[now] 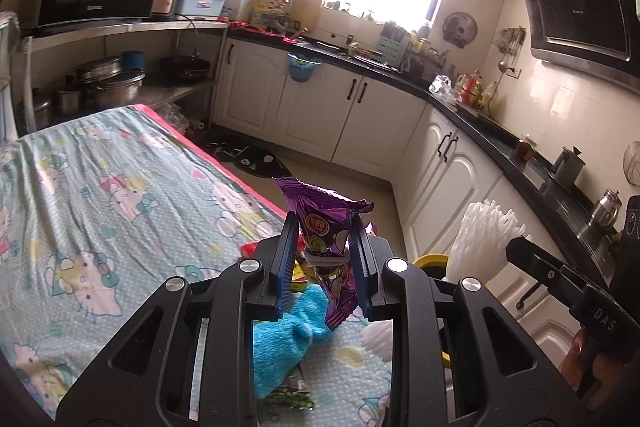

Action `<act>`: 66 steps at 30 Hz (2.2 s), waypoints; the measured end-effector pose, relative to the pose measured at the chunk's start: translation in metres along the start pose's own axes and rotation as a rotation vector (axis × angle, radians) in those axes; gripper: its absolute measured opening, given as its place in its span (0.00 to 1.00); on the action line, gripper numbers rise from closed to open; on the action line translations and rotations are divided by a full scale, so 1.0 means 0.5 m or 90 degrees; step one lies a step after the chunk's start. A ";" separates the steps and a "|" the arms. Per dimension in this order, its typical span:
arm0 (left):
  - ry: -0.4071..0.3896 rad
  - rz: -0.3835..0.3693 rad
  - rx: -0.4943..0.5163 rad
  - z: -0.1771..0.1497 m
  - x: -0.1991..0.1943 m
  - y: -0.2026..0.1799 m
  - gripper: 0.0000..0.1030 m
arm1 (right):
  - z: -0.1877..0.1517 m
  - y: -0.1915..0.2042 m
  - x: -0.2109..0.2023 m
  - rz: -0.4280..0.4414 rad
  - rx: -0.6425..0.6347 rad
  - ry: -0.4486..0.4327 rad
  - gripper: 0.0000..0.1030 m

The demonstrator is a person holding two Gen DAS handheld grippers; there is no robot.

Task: Collect trash
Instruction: 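Carry the purple wrapper and white glove over the yellow bin, then open both tools to drop the wrapper and glove into the bin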

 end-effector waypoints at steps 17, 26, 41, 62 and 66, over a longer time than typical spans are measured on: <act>0.024 -0.058 0.037 -0.018 0.057 -0.105 0.19 | 0.009 -0.135 -0.072 -0.101 0.038 -0.039 0.09; 0.040 -0.085 0.054 -0.032 0.084 -0.162 0.19 | 0.008 -0.209 -0.114 -0.166 0.053 -0.059 0.09; 0.078 -0.132 0.091 -0.077 0.140 -0.269 0.19 | -0.017 -0.313 -0.163 -0.256 0.090 -0.076 0.09; 0.145 -0.180 0.147 -0.176 0.231 -0.398 0.19 | -0.079 -0.431 -0.177 -0.332 0.144 -0.057 0.09; 0.162 -0.182 0.153 -0.199 0.253 -0.417 0.19 | -0.095 -0.449 -0.174 -0.344 0.148 -0.046 0.09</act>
Point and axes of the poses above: each gripper's, at about its wrist camera, not at the fingertips, and x roughly the way its jaws point, y to its left, z to its top, the point moved 7 cm from there along x, roughly the way its jaws point, and after that the axes turned 8 degrees about -y, right-handed, at the moved point
